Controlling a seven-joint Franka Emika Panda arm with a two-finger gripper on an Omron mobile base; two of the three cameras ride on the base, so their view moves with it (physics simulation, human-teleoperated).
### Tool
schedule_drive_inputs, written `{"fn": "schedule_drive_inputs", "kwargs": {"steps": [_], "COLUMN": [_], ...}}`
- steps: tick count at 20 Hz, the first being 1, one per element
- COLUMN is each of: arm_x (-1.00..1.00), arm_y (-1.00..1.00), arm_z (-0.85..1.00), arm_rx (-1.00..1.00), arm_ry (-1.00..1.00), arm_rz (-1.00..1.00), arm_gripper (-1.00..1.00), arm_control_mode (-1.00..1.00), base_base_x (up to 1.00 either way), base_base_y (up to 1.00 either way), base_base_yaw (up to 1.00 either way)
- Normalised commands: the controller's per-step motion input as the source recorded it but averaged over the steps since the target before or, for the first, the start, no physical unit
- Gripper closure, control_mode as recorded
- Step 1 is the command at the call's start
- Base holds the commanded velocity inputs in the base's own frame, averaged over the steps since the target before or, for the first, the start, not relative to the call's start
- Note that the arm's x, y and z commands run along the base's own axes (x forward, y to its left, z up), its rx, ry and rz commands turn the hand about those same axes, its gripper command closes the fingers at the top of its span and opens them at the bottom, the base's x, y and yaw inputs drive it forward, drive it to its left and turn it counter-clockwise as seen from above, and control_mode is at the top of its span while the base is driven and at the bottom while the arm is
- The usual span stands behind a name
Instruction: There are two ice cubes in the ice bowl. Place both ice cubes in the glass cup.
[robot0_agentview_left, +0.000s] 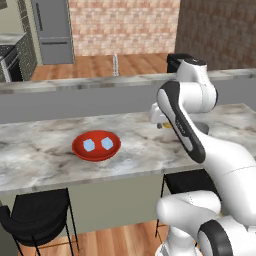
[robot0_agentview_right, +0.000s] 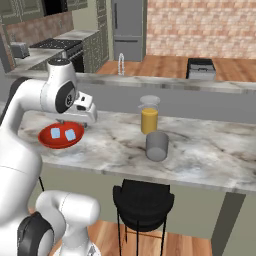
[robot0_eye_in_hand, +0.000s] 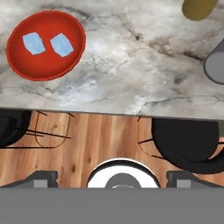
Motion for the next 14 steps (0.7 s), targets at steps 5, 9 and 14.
{"fn": "schedule_drive_inputs", "kwargs": {"steps": [5, 9, 14], "arm_x": [0.01, 0.0, 0.04], "arm_y": [0.53, 0.52, 0.43], "arm_z": [0.0, 0.0, 0.0], "arm_rx": [0.0, 0.0, 0.0], "arm_ry": [-0.02, -0.01, -0.02], "arm_rz": [0.0, 0.0, 0.0], "arm_gripper": [-1.0, -1.0, -1.0], "arm_control_mode": [-1.0, -1.0, -1.0], "base_base_x": [0.0, 0.0, 0.0], "base_base_y": [0.0, 0.0, 0.0], "base_base_yaw": [0.0, 0.0, 0.0]}}
